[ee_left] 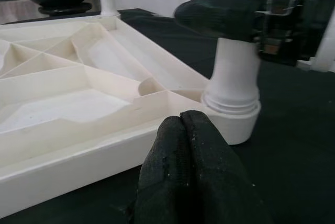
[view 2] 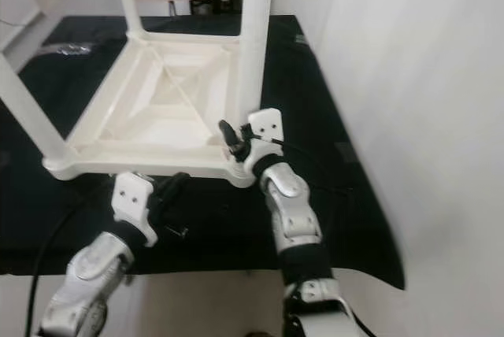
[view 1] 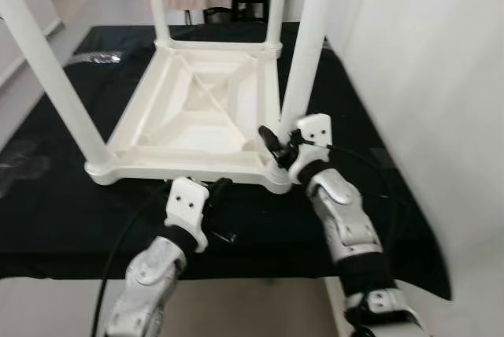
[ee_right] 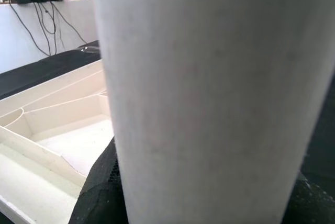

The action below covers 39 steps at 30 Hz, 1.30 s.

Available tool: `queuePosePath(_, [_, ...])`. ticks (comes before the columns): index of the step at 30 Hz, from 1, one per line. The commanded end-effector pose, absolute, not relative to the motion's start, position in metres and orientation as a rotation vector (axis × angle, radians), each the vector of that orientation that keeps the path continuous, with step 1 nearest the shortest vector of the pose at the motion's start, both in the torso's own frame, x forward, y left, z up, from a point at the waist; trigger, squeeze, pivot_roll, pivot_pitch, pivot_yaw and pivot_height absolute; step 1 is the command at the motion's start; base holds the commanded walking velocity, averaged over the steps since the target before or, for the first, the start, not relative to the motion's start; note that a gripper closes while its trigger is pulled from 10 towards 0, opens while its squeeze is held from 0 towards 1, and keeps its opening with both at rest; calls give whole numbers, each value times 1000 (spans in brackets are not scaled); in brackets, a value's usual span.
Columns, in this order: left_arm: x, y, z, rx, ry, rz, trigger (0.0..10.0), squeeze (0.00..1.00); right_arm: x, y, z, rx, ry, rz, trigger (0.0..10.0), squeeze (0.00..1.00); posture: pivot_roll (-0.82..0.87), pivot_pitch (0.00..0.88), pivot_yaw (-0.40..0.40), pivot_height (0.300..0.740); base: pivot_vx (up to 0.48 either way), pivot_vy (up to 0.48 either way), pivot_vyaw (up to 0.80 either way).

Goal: Building children table

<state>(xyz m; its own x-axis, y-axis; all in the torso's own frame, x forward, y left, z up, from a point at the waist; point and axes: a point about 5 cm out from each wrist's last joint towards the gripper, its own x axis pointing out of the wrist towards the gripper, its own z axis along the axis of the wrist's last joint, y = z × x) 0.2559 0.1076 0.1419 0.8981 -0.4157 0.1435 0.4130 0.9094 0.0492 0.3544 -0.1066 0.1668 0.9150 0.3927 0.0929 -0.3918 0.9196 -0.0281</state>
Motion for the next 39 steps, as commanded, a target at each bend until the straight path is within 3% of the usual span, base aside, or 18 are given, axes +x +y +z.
queuePosePath(1, [255, 108, 140, 22, -146, -420, 10000, 0, 353, -119, 138, -4, 33, 327, 0, 0, 28, 124, -31, 740, 0, 0, 0])
queuePosePath(2, [255, 108, 140, 24, -147, -418, 10000, 0, 353, -117, 139, -15, 31, 328, 8824, 0, 28, 124, -31, 740, 0, 0, 0])
queuePosePath(3, [255, 108, 140, 23, -147, -418, 10000, 0, 352, -113, 141, 0, 27, 391, 10000, 1000, 27, 127, -32, 740, 0, 0, 0])
queuePosePath(10, [256, 108, 140, 17, -145, -425, 10000, 0, 354, -100, 169, 21, -41, 546, 10000, 1000, 26, 129, -30, 740, 0, 0, 0])
queuePosePath(12, [256, 107, 140, 16, -145, -426, 10000, 0, 361, -98, 183, 30, -57, 678, 10000, 0, 31, 130, -37, 740, 0, 0, 0])
queuePosePath(19, [256, 106, 140, 14, -146, -424, 10000, 0, 368, -107, 196, -45, -32, 965, 10000, 0, 36, 130, -38, 740, 0, 0, 0])
queuePosePath(27, [256, 108, 139, 11, -144, -425, 10000, 0, 377, -119, 203, -62, 30, 1069, 10000, 0, 42, 130, -39, 740, 0, 0, 0])
queuePosePath(28, [256, 108, 139, 12, -144, -424, 10000, 0, 378, -120, 205, -36, 27, 1082, 1294, 0, 42, 130, -39, 740, 0, 0, 0])
queuePosePath(29, [256, 108, 139, 12, -144, -424, 10000, 0, 378, -120, 205, -36, 27, 1082, 1294, 0, 42, 130, -39, 740, 0, 0, 0])
queuePosePath(30, [256, 108, 140, 13, -144, -423, 10000, 0, 379, -120, 207, -15, 28, 1101, 0, 0, 49, 131, -37, 740, 0, 0, 0])
queuePosePath(39, [255, 107, 140, 15, -143, -425, 10000, 0, 380, -129, 199, 15, 34, 1076, 0, 0, 56, 137, -34, 740, 0, 0, 0])
